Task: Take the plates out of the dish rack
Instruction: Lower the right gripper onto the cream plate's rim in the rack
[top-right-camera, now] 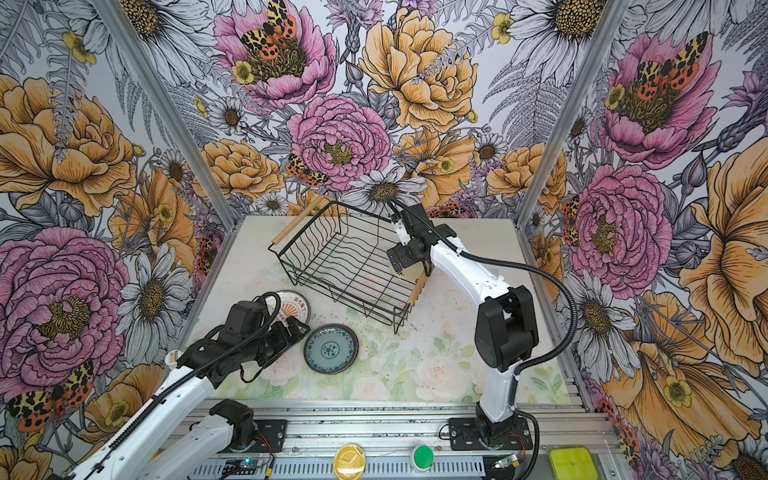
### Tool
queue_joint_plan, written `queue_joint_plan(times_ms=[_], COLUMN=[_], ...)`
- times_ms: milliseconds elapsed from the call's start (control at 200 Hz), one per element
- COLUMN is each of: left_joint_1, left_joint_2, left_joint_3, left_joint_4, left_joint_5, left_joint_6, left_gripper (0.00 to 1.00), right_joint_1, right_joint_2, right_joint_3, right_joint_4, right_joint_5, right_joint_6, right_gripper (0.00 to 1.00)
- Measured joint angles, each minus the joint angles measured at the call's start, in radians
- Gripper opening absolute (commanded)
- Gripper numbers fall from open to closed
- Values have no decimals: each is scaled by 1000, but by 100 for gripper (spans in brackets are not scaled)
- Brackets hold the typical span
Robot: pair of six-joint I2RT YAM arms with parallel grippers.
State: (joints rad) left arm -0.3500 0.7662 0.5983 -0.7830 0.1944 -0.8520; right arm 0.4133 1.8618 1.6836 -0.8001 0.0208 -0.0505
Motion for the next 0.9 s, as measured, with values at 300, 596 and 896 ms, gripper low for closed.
queue_joint_plan(times_ms=[300,596,896], left_joint_1=[12,14,25], left_joint_2=[-13,-19,-19], left_joint_3=[0,0,6], left_joint_4=[-1,-2,-3], left_joint_5=[18,24,24], left_joint_6=[23,23,23], left_gripper=[99,99,99], right_joint_1=[-11,-27,-47], right_joint_2=[46,95,118], right_joint_3=[30,58,61], right_joint_4=[4,3,-20], right_joint_5=[1,8,12], right_joint_6=[-23,-47,-50], right_gripper=[84,73,53])
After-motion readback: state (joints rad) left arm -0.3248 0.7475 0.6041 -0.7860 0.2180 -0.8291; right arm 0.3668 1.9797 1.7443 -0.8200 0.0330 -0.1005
